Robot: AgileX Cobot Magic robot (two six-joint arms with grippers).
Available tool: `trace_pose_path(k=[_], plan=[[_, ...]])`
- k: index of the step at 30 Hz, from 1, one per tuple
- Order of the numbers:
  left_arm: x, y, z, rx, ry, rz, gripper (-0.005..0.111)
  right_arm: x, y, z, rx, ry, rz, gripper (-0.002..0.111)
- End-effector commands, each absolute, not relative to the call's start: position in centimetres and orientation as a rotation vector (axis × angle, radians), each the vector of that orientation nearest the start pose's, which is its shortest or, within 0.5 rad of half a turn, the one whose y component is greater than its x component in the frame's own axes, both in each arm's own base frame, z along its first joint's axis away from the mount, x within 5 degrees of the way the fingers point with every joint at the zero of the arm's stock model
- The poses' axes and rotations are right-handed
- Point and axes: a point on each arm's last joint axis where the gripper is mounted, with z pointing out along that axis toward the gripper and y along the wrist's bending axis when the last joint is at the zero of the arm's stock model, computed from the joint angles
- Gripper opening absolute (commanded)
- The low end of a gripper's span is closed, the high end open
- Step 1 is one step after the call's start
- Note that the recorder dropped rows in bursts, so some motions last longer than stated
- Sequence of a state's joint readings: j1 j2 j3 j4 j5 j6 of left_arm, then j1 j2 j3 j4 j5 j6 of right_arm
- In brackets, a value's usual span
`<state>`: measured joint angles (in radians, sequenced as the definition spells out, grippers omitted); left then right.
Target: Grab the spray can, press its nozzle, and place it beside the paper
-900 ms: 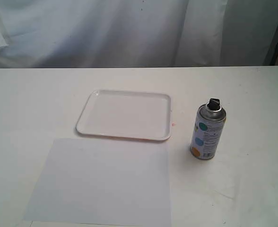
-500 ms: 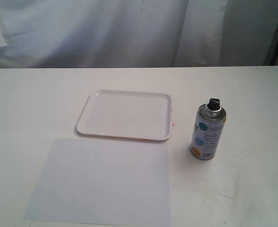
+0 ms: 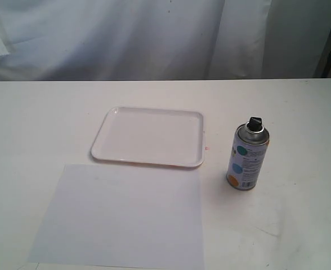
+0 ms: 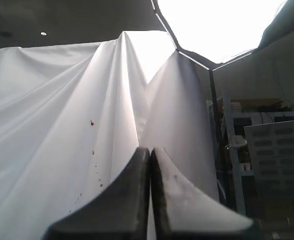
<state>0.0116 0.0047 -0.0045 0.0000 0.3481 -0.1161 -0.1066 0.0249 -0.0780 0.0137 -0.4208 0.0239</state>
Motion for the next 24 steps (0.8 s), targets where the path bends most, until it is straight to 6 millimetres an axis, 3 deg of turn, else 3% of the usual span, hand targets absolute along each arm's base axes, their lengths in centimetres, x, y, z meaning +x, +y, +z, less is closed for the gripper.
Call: trace_pose_path(k=[1, 5, 7, 10, 12, 15, 18, 21, 24], plan=[[5.4, 0.1, 18.2, -0.12, 1.821, -0.077, 0.0, 5.2, -0.6, 31.2, 0.082, 1.133, -0.068, 0.0], [5.4, 0.1, 18.2, -0.12, 1.821, -0.077, 0.0, 8.3, -0.9, 34.1, 0.09, 1.245, -0.067, 0.0], [5.4, 0.1, 18.2, -0.12, 1.821, -0.077, 0.0, 11.0, -1.2, 35.4, 0.091, 1.273, -0.065, 0.0], [5.4, 0.1, 18.2, -0.12, 1.821, -0.077, 0.0, 15.5, -0.5, 35.1, 0.013, 1.244, -0.008, 0.0], [5.4, 0.1, 18.2, -0.12, 1.821, -0.077, 0.0, 18.4, 0.4, 33.3, -0.046, 1.316, 0.043, 0.0], [5.4, 0.1, 18.2, -0.12, 1.821, -0.077, 0.0, 20.8, 1.1, 30.8, -0.086, 1.442, 0.082, 0.0], [5.4, 0.1, 18.2, -0.12, 1.821, -0.077, 0.0, 23.3, 1.3, 26.3, -0.087, 1.615, 0.099, 0.0], [5.4, 0.1, 18.2, -0.12, 1.821, -0.077, 0.0, 23.6, 1.5, 23.7, -0.087, 1.633, 0.127, 0.0], [5.4, 0.1, 18.2, -0.12, 1.821, -0.077, 0.0, 22.6, 1.6, 20.3, -0.072, 1.668, 0.171, 0.0]])
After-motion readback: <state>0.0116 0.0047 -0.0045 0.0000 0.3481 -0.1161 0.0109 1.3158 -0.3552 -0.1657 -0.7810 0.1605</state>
